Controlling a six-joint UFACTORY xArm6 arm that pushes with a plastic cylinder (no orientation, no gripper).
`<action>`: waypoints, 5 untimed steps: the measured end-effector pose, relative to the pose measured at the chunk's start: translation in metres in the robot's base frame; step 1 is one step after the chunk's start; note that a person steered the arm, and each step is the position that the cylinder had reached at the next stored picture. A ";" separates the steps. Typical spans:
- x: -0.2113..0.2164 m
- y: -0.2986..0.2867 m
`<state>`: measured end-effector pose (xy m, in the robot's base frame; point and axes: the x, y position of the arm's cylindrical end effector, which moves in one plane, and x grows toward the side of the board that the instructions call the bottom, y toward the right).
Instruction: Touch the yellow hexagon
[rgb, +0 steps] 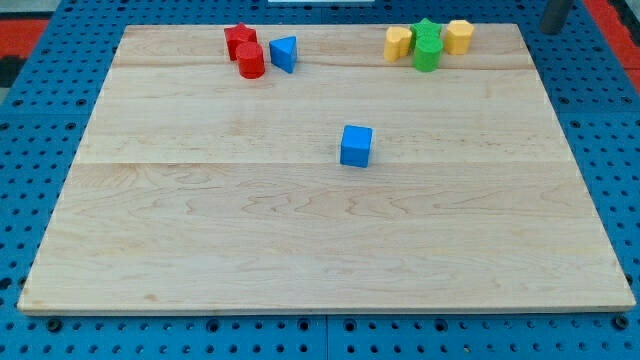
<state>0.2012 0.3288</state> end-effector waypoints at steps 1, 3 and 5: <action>0.001 0.002; 0.001 0.007; 0.001 -0.029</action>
